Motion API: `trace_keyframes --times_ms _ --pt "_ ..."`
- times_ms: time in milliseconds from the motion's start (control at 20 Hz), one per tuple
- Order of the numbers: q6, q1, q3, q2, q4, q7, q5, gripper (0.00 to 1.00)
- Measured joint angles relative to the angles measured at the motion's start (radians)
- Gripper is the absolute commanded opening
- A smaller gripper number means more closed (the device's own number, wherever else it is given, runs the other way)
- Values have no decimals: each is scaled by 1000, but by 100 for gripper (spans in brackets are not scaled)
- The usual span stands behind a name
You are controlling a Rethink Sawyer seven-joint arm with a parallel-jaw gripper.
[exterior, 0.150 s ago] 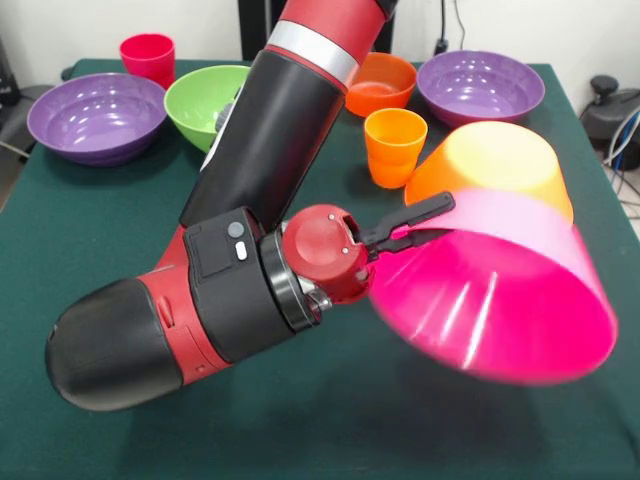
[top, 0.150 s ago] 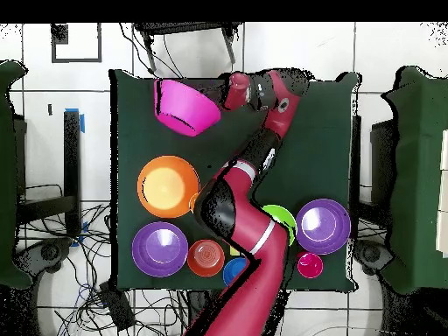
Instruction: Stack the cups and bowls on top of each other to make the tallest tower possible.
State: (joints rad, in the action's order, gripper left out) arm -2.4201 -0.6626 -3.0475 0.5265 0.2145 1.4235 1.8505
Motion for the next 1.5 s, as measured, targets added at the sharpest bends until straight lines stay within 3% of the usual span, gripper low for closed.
trace_keyframes --times_ms 250,300,1500 --pt "27 0 4 -1 -1 0 0 100" --pt "27 -1 -3 1 -1 0 0 0" --pt "28 0 0 1 -1 0 -3 0"
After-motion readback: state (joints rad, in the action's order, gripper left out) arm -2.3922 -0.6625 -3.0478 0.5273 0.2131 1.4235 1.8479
